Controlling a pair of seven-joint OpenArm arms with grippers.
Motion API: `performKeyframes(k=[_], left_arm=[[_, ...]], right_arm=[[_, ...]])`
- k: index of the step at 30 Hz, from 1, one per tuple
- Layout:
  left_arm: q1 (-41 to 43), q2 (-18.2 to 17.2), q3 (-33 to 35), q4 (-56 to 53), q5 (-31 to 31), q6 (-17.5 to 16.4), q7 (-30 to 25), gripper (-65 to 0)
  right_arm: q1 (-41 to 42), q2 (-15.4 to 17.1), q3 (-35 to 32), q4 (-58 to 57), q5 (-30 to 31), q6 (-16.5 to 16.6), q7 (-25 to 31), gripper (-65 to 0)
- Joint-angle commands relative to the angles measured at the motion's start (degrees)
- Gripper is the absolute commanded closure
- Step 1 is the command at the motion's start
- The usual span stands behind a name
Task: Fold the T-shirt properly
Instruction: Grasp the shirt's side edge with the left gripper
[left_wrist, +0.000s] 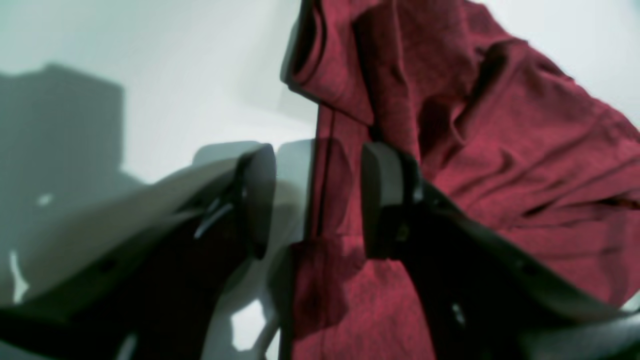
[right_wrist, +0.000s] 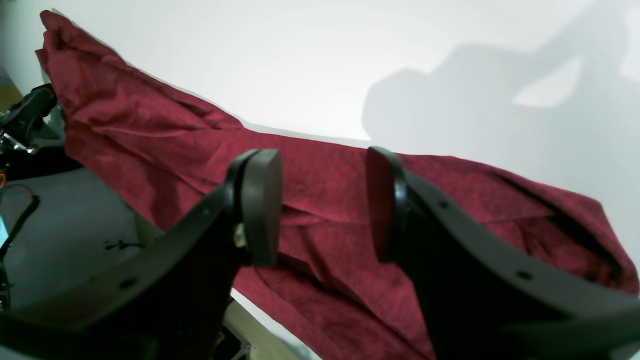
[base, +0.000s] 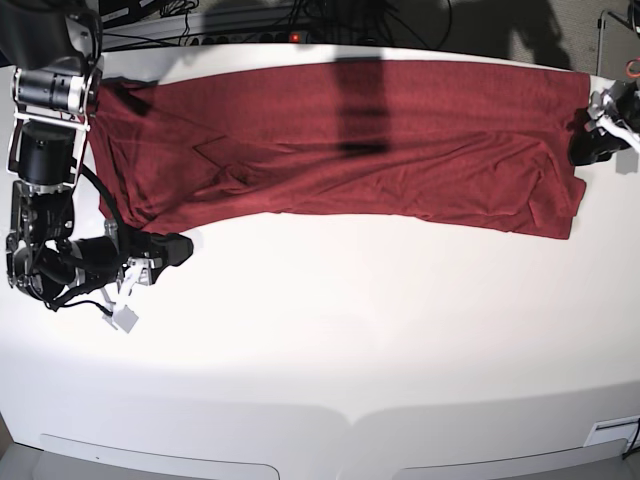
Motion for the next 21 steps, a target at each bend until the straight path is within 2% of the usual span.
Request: performKeyframes(k=[1, 6, 11, 15, 21], left_arm=[[0.2, -1.1, -0.2, -1.0, 2.2, 1.0, 2.7, -27.1], [0.6, -1.3, -0.2, -2.4, 1.9, 1.0, 6.8, -27.0], [2.9, -1.2, -0.2, -2.4, -5.8, 1.0, 13.4, -27.0], [4.3, -0.1, -0.2, -2.3, -7.7, 1.0, 14.1, -27.0], [3.1, 4.0, -0.2, -2.3, -10.2, 1.0, 14.3, -27.0]], right_arm=[[1.7, 0.9, 0.3, 0.9, 1.4, 0.3, 0.4, -27.6], [1.7, 0.9, 0.3, 0.9, 1.4, 0.3, 0.4, -27.6], [1.7, 0.9, 0.3, 0.9, 1.7, 0.3, 0.4, -27.6], [1.7, 0.9, 0.3, 0.9, 2.0, 0.3, 0.4, -27.6], [1.7, 0.9, 0.3, 0.9, 4.5, 0.3, 0.4, -27.6]])
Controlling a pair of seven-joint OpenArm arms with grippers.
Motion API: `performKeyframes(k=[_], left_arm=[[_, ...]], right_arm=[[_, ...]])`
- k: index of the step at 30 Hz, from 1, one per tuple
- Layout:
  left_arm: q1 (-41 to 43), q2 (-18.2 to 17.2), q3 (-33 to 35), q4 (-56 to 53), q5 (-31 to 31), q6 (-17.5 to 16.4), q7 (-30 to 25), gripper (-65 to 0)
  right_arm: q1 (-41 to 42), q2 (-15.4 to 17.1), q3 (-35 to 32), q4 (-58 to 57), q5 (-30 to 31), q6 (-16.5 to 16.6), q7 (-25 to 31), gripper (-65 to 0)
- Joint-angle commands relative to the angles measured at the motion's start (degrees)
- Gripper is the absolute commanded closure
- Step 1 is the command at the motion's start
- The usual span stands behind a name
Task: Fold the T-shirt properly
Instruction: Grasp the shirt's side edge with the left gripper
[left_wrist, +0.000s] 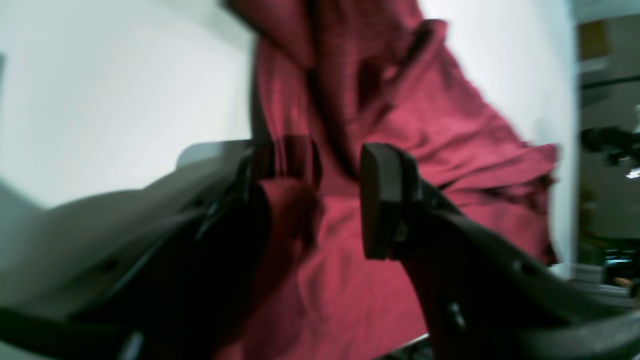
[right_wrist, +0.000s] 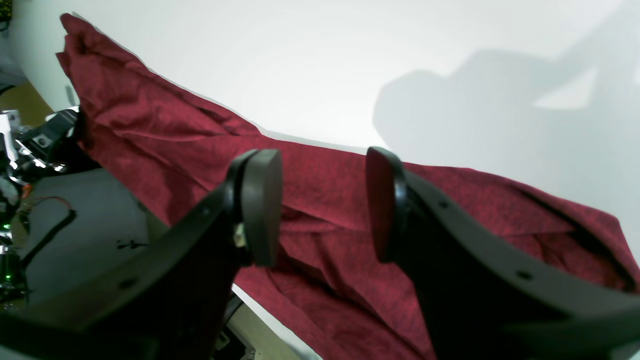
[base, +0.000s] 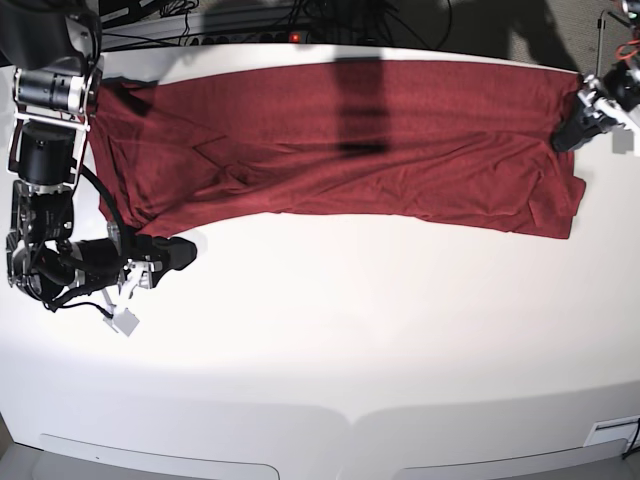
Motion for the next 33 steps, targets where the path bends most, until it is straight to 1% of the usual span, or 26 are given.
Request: performKeyframes(k=[1, 5, 9, 15, 17, 19, 21, 23, 24, 27, 29, 33], left_arm=[[0.5, 0.4, 0.5, -0.4, 5.6, 2.5, 5.3, -27.0], [-1.1, 1.3, 0.5, -0.4, 5.0, 2.5, 5.2, -27.0], [-1.7, 1.6, 0.5, -0.4, 1.7, 2.5, 5.0, -27.0], [-3.1, 3.2, 0.5, -0.4, 2.5, 2.5, 2.5, -26.7], [-3.5, 3.9, 0.5, -0.4, 3.3, 2.5, 1.9, -24.4], [-3.7, 4.8, 0.5, -0.4, 4.4, 2.5, 1.7, -19.8], [-3.7, 5.6, 0.5, -0.4, 6.8, 2.5, 0.7, -13.1], [-3.7, 6.1, 0.5, -0.4, 8.3, 2.5, -0.4, -3.3], [-3.7, 6.2, 0.5, -0.4, 8.7, 2.5, -1.3, 0.0], [-3.6, 6.2, 0.5, -0.4, 8.7, 2.5, -6.7, 0.0], [-3.7, 5.9, 0.4, -0.4, 8.7, 4.0, -10.1, 0.0], [-3.7, 3.3, 0.4, -0.4, 9.3, 6.3, -13.8, 0.0]], right_arm=[[1.7, 0.9, 0.3, 0.9, 1.7, 0.2, 0.4, -27.6], [1.7, 0.9, 0.3, 0.9, 1.7, 0.2, 0.4, -27.6], [1.7, 0.9, 0.3, 0.9, 1.7, 0.2, 0.4, -27.6], [1.7, 0.9, 0.3, 0.9, 1.7, 0.2, 0.4, -27.6], [1.7, 0.9, 0.3, 0.9, 1.7, 0.2, 0.4, -27.6], [1.7, 0.9, 0.3, 0.9, 1.7, 0.2, 0.4, -27.6], [1.7, 0.9, 0.3, 0.9, 1.7, 0.2, 0.4, -27.6], [1.7, 0.9, 0.3, 0.9, 1.7, 0.2, 0.4, -27.6], [1.7, 0.9, 0.3, 0.9, 1.7, 0.2, 0.4, -27.6], [1.7, 0.9, 0.3, 0.9, 1.7, 0.2, 0.4, -27.6], [1.7, 0.9, 0.3, 0.9, 1.7, 0.2, 0.4, -27.6], [1.7, 0.9, 0.3, 0.9, 1.7, 0.2, 0.4, -27.5]])
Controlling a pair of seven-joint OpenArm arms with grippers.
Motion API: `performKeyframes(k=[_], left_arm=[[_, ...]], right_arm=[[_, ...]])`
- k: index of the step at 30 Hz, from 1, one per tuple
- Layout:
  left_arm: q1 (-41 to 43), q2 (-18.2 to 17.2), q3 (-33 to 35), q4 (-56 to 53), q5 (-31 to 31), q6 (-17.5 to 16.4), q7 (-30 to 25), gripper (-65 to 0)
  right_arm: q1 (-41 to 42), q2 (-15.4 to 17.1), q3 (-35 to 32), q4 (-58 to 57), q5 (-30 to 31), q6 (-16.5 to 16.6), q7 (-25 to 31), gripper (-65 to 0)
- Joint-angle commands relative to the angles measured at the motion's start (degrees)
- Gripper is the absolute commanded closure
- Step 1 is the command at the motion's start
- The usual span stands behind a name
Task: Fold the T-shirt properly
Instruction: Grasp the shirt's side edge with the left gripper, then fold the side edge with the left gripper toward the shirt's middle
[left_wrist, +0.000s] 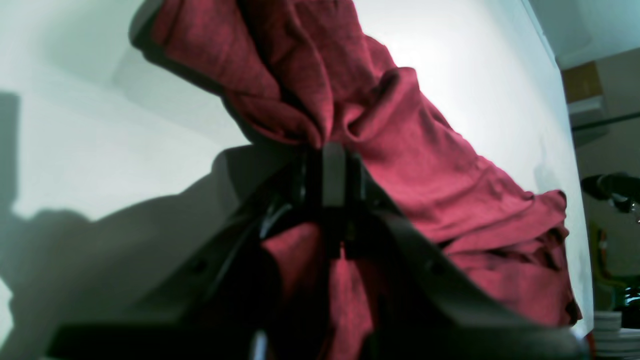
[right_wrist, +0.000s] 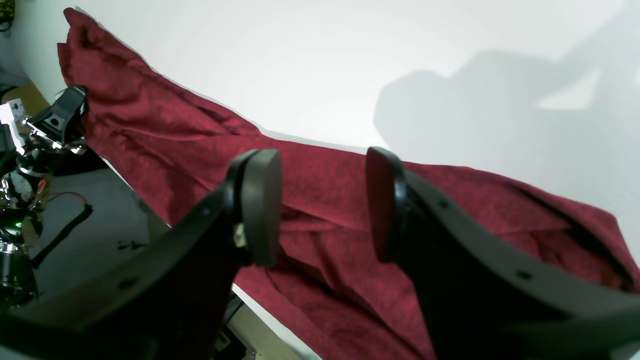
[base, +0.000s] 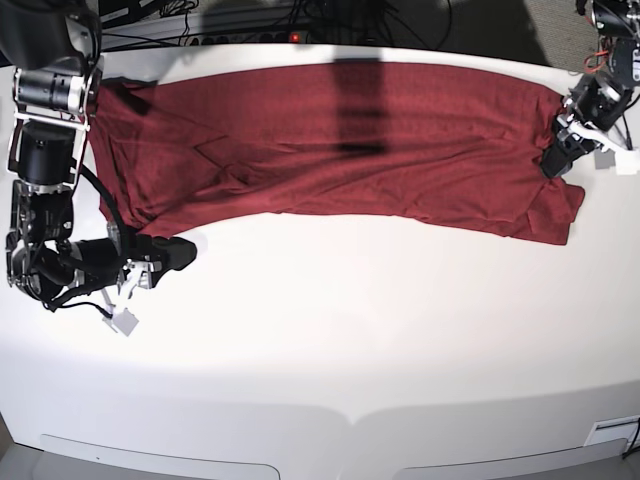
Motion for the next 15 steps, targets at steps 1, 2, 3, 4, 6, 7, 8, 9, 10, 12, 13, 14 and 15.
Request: performKeyframes(k=[1, 2, 3, 4, 6, 7, 8, 9, 10, 12, 13, 14, 15], left_arm=[[0.4, -2.1, -0.4, -0.4, 2.7, 4.0, -1.0, 0.0], [0.4, -2.9, -0.4, -0.4, 4.2, 5.7, -1.8, 0.0], [0.4, -3.7, -0.5, -0.4, 6.0, 7.5, -2.5, 0.0], [0.4, -4.5, -0.5, -0.4, 8.0, 9.1, -3.5, 0.0], [0.5, -5.9, -0.5, -0.4, 11.4, 12.4, -5.4, 0.0], [0.5, -6.6, -0.5, -0.4, 12.6, 13.7, -6.1, 0.0], [0.4, -7.1, -0.5, -0.4, 12.9, 14.3, -6.4, 0.0], [0.4, -7.6, -0.5, -0.4, 12.8, 14.4, -6.4, 0.0], [0.4, -7.9, -0.5, -0.3, 12.8, 14.4, -6.4, 0.0], [0.2, -8.2, -0.5, -0.2, 12.7, 14.4, -6.4, 0.0], [0.3, -8.2, -0.5, 0.2, 12.7, 14.4, -6.4, 0.0], [0.3, -8.2, -0.5, 0.7, 12.7, 14.4, -6.4, 0.0], [0.3, -8.1, -0.5, 1.6, 12.7, 14.4, -6.2, 0.0]], right_arm=[[1.7, 0.9, 0.3, 0.9, 1.6, 0.3, 0.4, -27.6], [1.7, 0.9, 0.3, 0.9, 1.6, 0.3, 0.4, -27.5], [1.7, 0.9, 0.3, 0.9, 1.6, 0.3, 0.4, -27.5], [1.7, 0.9, 0.3, 0.9, 1.6, 0.3, 0.4, -27.6], [1.7, 0.9, 0.3, 0.9, 1.6, 0.3, 0.4, -27.5], [1.7, 0.9, 0.3, 0.9, 1.6, 0.3, 0.4, -27.6], [1.7, 0.9, 0.3, 0.9, 1.6, 0.3, 0.4, -27.6], [1.7, 0.9, 0.3, 0.9, 1.6, 0.3, 0.4, -27.5], [1.7, 0.9, 0.3, 0.9, 1.6, 0.3, 0.4, -27.5], [1.7, 0.9, 0.3, 0.9, 1.6, 0.3, 0.4, -27.5], [1.7, 0.9, 0.3, 0.9, 1.6, 0.3, 0.4, -27.6], [1.7, 0.9, 0.3, 0.9, 1.6, 0.3, 0.4, -27.6], [1.7, 0.9, 0.3, 0.9, 1.6, 0.3, 0.4, -27.6]])
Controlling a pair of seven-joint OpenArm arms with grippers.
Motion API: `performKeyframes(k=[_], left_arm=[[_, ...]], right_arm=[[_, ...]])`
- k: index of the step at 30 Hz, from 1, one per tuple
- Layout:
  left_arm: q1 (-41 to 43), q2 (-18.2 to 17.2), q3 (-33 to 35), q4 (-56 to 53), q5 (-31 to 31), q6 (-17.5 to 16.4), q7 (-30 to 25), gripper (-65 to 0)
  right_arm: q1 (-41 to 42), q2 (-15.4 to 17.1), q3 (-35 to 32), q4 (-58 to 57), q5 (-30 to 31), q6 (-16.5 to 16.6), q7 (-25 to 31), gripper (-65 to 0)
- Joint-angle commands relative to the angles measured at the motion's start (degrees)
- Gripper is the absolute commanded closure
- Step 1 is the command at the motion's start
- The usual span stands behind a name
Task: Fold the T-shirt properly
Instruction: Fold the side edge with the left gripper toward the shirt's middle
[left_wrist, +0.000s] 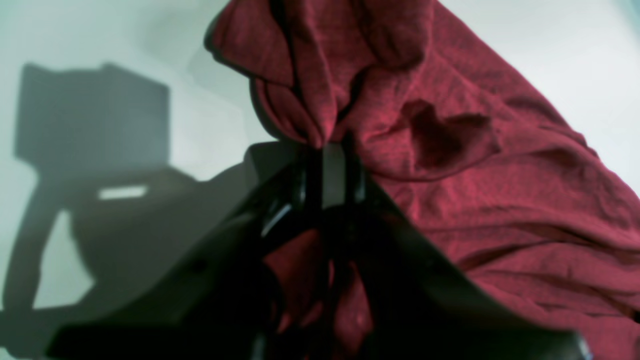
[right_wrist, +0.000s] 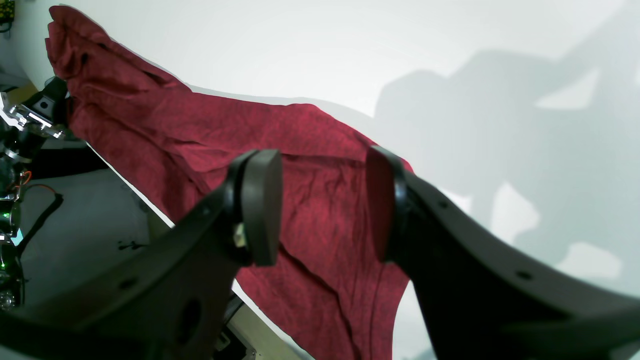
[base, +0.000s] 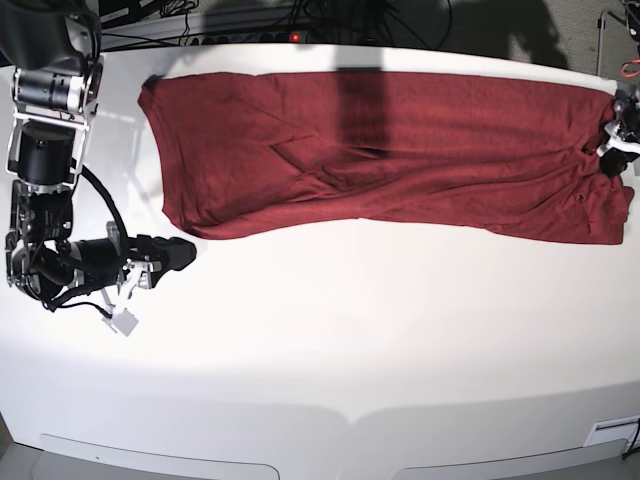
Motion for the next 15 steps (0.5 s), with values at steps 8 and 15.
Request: performKeyframes(k=[8, 15], left_arm=[[4.3, 5.4, -0.1, 22.9, -0.5, 5.6, 6.7, 0.0], [9.4, 18.1, 0.8, 38.9, 3.2, 7.8, 9.2, 0.0]], right_arm=[[1.7, 0.8, 0.3, 0.9, 1.4, 0.3, 0.4, -27.6], [1.7, 0.8, 0.3, 0.9, 1.4, 0.3, 0.4, -27.5]])
